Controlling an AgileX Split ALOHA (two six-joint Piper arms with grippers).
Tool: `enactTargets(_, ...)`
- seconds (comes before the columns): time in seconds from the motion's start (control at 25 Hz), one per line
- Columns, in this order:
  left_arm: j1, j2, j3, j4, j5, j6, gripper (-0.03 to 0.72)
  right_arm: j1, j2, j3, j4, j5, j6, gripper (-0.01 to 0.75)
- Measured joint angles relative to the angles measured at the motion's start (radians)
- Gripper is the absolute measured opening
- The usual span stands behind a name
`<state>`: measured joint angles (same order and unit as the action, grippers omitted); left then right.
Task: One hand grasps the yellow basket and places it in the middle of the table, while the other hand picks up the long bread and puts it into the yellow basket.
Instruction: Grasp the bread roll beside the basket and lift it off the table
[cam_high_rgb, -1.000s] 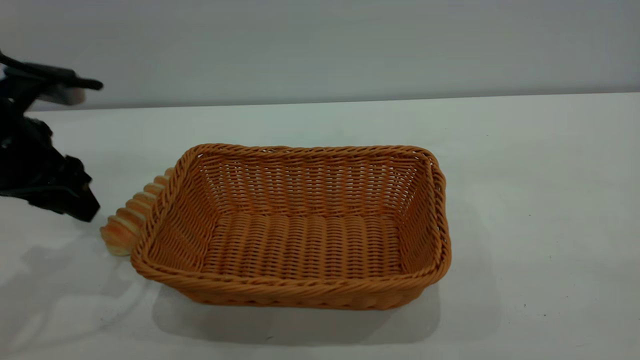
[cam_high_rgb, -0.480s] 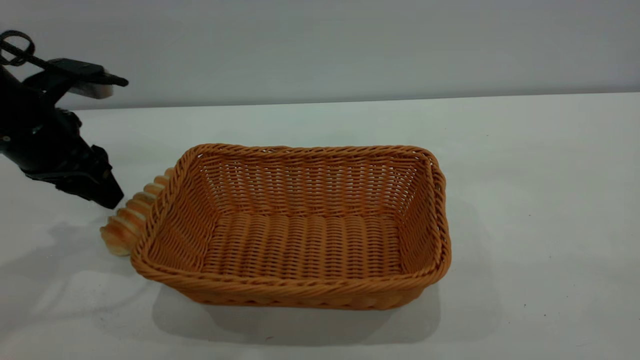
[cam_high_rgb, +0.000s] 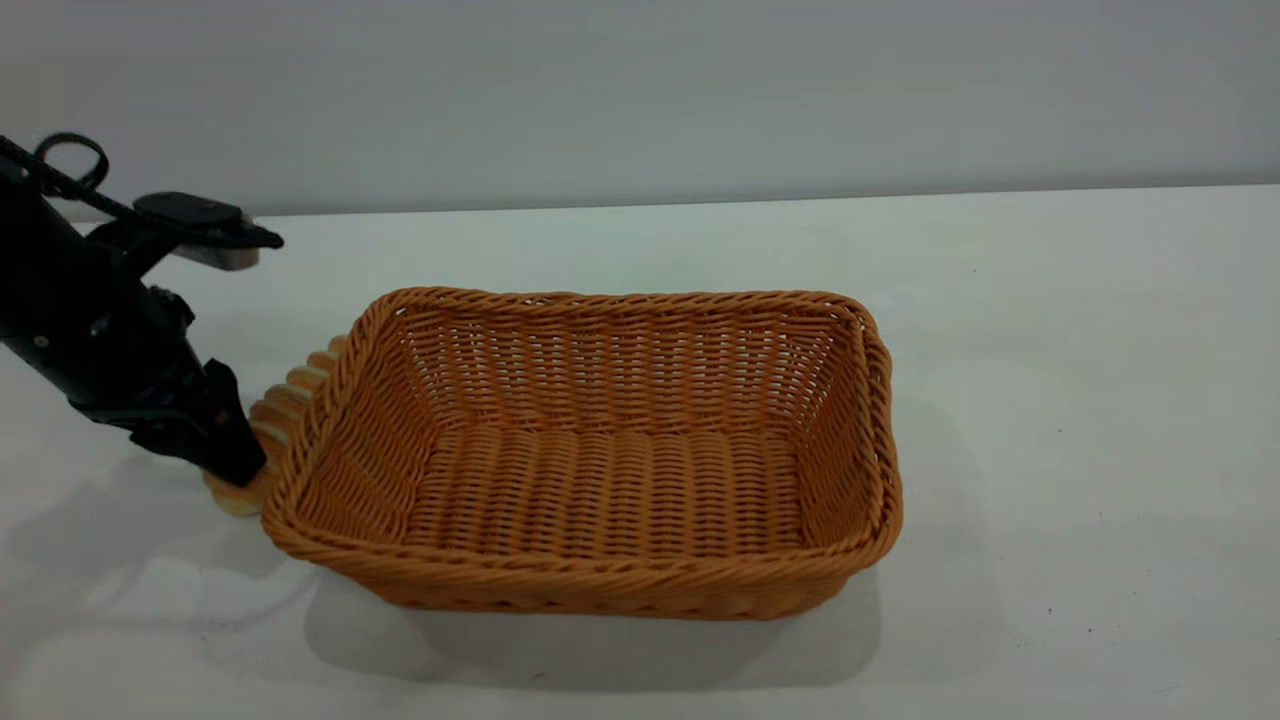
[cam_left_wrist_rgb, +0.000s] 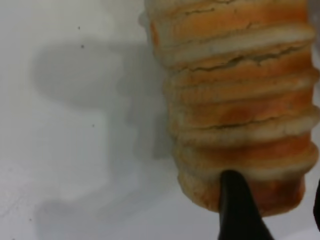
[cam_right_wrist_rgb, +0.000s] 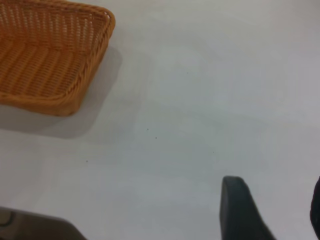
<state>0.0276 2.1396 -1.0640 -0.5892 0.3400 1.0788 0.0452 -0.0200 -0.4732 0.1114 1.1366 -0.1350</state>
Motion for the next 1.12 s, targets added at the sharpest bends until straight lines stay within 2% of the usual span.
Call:
enactTargets(0.24,0.000,0.008,-0.001,0.064,-0.017,-0.027,0.413,0.000,0.000,0.000,0.000,0.000,0.006,0.386)
enactTargets(0.36,0.000,0.022,-0.001,0.121,-0.023,-0.073,0.365,0.000,0.000,0.000,0.000,0.000,0.006,0.386)
enactTargets(0.44,0.000,0.028,-0.002,0.146,-0.024,-0.094,0.298,0.000,0.000,0.000,0.000,0.000,0.007,0.386)
enactTargets(0.6,0.000,0.031,-0.009,0.161,-0.025,-0.101,0.096,0.000,0.000,0.000,0.000,0.000,0.007,0.386)
enactTargets(0.68,0.000,0.031,-0.010,0.163,-0.022,-0.097,0.030,0.000,0.000,0.000,0.000,0.000,0.009,0.386)
enactTargets(0.92,0.000,0.010,-0.010,0.167,0.004,-0.096,0.021,0.000,0.000,0.000,-0.003,0.000,0.013,0.386)
enactTargets(1.12,0.000,-0.105,-0.007,0.180,0.051,-0.101,0.017,0.000,0.000,0.000,-0.004,0.000,0.014,0.386)
